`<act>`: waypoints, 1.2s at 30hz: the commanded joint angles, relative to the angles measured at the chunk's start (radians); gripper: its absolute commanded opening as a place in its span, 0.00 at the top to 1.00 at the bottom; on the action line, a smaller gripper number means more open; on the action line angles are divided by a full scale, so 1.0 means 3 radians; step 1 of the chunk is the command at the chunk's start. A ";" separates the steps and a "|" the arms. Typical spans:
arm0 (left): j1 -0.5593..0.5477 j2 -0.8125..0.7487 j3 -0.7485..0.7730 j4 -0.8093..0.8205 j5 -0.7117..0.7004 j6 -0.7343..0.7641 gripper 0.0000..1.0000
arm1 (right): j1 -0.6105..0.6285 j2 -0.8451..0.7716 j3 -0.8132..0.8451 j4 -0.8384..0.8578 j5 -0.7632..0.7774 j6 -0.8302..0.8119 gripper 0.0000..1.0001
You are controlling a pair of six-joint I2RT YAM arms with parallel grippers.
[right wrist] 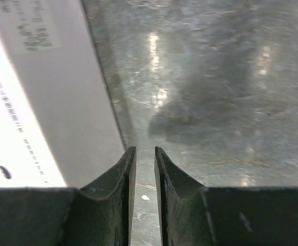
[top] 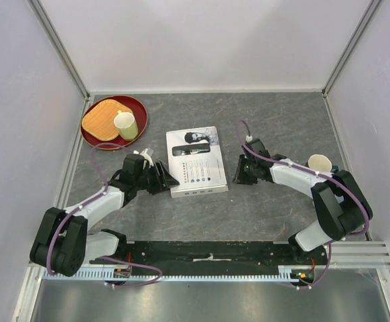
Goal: Sort the hair-cutting tools
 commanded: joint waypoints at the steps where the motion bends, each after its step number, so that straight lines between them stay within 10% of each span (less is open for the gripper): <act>1: -0.0024 0.0056 0.0014 0.0222 0.0155 0.0087 0.42 | 0.0102 0.0074 0.0072 0.0349 -0.0243 -0.0013 0.73; 21: -0.0280 0.0088 -0.0191 0.0622 0.0043 -0.0347 0.47 | 0.0552 0.0166 0.0093 0.0616 -0.0740 0.0248 0.80; 36: -0.0275 -0.1083 0.0581 -0.1409 -0.1619 0.0118 0.14 | 0.0287 -0.0907 0.0271 -0.0806 0.1393 -0.0100 0.48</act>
